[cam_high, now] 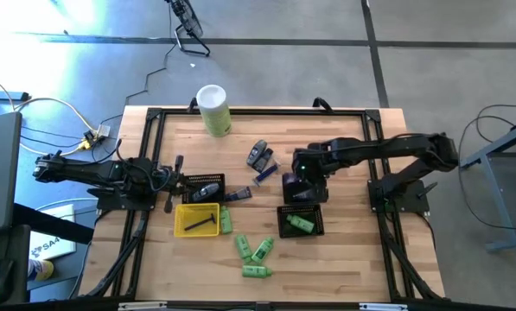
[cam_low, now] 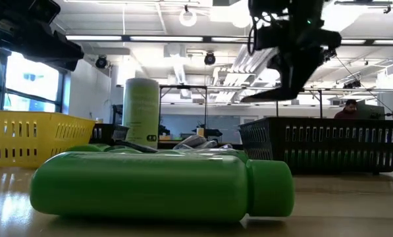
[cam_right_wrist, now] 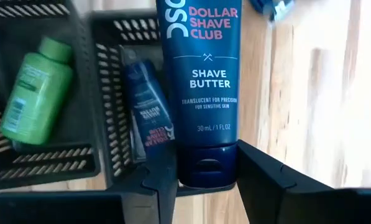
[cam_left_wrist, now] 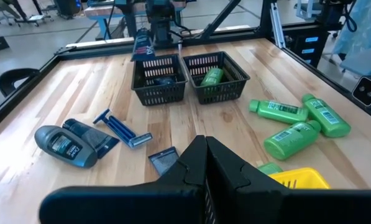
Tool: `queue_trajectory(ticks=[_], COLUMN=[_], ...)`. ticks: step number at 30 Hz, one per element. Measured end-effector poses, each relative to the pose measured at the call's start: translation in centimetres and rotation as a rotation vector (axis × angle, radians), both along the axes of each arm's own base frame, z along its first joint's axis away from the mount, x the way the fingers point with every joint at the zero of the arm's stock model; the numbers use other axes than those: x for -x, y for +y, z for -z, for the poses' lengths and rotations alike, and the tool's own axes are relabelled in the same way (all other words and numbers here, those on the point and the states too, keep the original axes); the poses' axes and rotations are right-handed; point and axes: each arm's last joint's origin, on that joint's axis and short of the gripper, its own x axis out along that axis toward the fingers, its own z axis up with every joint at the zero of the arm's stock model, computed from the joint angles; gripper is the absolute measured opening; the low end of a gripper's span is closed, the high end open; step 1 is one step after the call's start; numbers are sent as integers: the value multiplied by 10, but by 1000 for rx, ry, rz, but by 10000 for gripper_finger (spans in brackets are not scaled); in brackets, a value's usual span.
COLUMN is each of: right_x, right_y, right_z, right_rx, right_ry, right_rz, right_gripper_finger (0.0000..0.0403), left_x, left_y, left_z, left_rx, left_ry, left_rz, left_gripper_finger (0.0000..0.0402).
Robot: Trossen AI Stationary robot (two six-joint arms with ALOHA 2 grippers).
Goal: Pick & Place Travel size toiletries
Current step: Put the blue shave cream into the top right black bin
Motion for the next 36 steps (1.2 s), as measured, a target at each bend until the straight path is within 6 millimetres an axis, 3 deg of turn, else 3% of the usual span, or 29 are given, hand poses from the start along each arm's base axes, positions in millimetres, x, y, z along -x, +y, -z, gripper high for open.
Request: queue_trajectory(ticks=[10, 18, 29, 36], right_x=[26, 23, 20, 20], right_y=[-8, -3, 24, 29], right_z=[27, 30, 30, 44], right_rx=[-28, -95, -90, -36], right_ry=[30, -12, -38, -53], right_rz=[133, 181, 152, 136], right_gripper_finger=[132, 132, 132, 132], left_x=[0, 0, 0, 0], left_y=[0, 0, 0, 0], left_z=[2, 2, 2, 2], left_rx=[3, 3, 4, 15], left_ry=[21, 21, 21, 22], left_rz=[-1, -1, -1, -4], left_gripper_finger=[0, 0, 0, 0])
